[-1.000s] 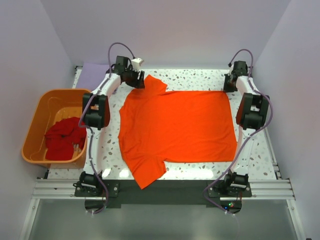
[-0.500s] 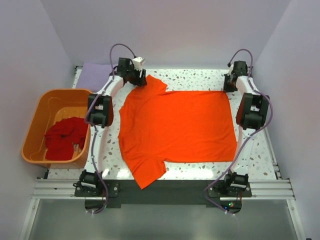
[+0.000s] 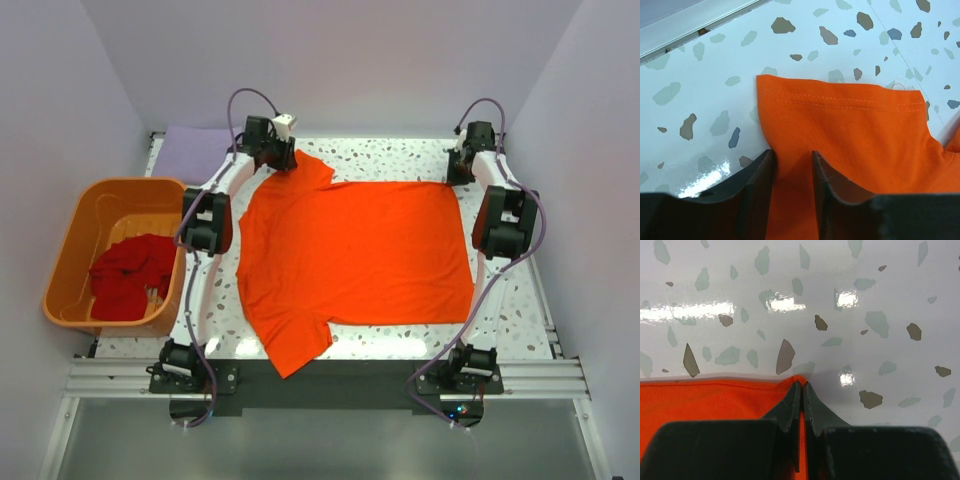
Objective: Fold and stack the t-shirts
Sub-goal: Fold the tshirt
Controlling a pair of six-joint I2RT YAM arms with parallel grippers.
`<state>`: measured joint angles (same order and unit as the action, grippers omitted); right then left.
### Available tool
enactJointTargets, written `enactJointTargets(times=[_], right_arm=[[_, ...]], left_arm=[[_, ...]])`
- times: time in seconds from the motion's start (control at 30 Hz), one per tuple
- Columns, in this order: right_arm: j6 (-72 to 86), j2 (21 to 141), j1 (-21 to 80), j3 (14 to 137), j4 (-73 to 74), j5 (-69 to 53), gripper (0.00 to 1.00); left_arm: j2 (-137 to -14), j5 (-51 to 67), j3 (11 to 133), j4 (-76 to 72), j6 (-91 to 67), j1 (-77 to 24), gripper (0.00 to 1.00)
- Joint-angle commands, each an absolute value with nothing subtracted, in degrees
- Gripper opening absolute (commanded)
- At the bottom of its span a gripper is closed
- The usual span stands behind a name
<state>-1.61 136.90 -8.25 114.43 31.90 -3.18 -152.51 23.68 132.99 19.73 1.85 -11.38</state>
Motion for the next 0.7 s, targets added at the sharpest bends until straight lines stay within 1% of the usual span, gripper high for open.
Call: enactJointTargets(times=[0.0, 0.13, 0.27, 0.3, 0.4, 0.43, 0.5, 0.67], right_arm=[[-2.8, 136.1, -8.2, 116.8, 33.3, -4.5, 0.0], [-3.7, 136.0, -8.2, 116.9, 33.4, -5.4, 0.0], [-4.7, 135.3, -8.2, 116.5, 32.5, -6.7, 0.0], [-4.8, 135.0, -8.3, 116.5, 32.3, -6.9, 0.0], [-4.7, 133.6, -8.3, 115.3, 30.3, -8.4, 0.0], [-4.7, 132.5, -8.3, 114.3, 29.1, -9.0, 0.0], [-4.7, 131.6, -8.3, 113.6, 28.0, -9.8, 0.0], [-4.7, 128.4, -8.4, 110.8, 25.6, -10.8, 0.0]], left_arm=[[-154.7, 21.7, 133.9, 20.0, 0.4, -12.0, 0.36], [-154.6, 20.6, 134.4, 18.4, 0.4, -12.0, 0.26], [-151.5, 21.6, 132.8, 14.4, 0.4, -11.4, 0.2], [-150.6, 22.5, 131.8, 12.8, 0.4, -11.0, 0.14], [-147.5, 23.6, 129.0, 9.1, 1.1, -10.5, 0.09], [-146.8, 24.3, 128.2, 7.8, 1.5, -10.4, 0.04], [-144.4, 26.6, 126.7, 6.2, 1.9, -10.1, 0.0], [-137.6, 31.5, 117.4, -1.4, 3.6, -9.7, 0.0]])
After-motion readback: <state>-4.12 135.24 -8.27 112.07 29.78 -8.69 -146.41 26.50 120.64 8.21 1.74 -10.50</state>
